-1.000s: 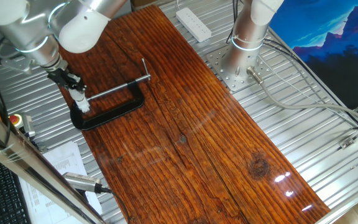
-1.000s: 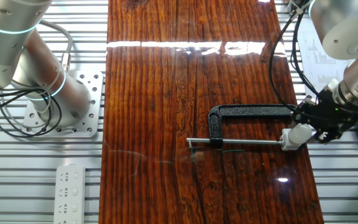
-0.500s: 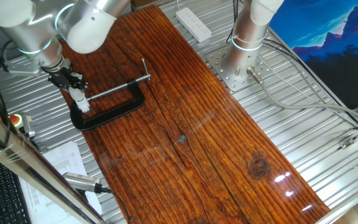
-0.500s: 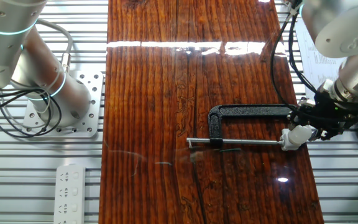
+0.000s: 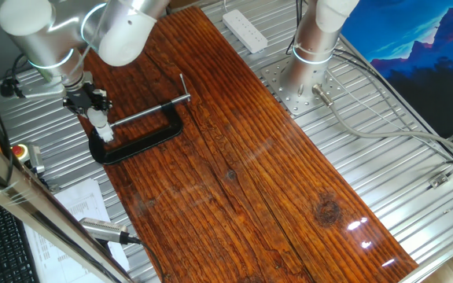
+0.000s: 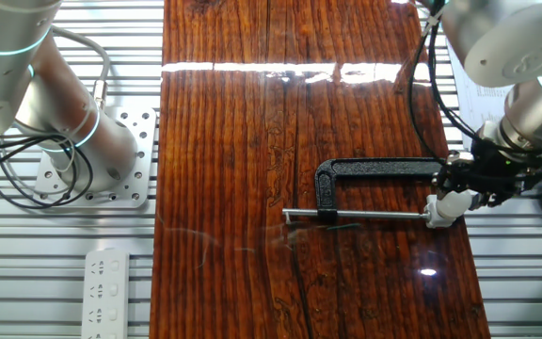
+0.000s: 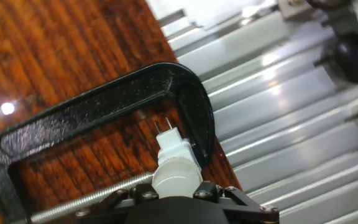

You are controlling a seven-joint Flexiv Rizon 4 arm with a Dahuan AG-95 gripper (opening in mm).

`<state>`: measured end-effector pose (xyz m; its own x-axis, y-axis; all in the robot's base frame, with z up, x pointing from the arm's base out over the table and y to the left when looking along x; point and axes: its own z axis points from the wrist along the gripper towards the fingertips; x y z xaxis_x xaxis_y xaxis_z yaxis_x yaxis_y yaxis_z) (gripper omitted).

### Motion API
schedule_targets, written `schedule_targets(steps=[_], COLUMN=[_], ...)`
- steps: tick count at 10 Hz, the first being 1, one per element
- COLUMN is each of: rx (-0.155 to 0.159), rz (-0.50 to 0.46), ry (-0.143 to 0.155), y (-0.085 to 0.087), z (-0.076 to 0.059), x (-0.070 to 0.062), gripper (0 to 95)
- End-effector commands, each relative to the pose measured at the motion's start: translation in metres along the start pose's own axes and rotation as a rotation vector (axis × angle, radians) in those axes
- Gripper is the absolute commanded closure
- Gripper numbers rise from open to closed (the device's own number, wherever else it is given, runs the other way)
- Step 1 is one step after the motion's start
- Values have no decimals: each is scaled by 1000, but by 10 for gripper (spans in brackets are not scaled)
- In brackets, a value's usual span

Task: Take out the light bulb by rotating it

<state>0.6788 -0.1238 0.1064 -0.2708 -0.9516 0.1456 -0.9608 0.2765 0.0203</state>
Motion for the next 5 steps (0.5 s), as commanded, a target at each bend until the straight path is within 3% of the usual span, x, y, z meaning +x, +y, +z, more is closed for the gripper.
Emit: schedule_targets(steps=[1, 4, 5], rx=[13, 7, 10], rz=[-49, -55, -60], ry=[-2, 2, 0], y=[0, 0, 0], z=[-1, -1, -1], x=[0, -1, -1], gripper=[950, 950, 570])
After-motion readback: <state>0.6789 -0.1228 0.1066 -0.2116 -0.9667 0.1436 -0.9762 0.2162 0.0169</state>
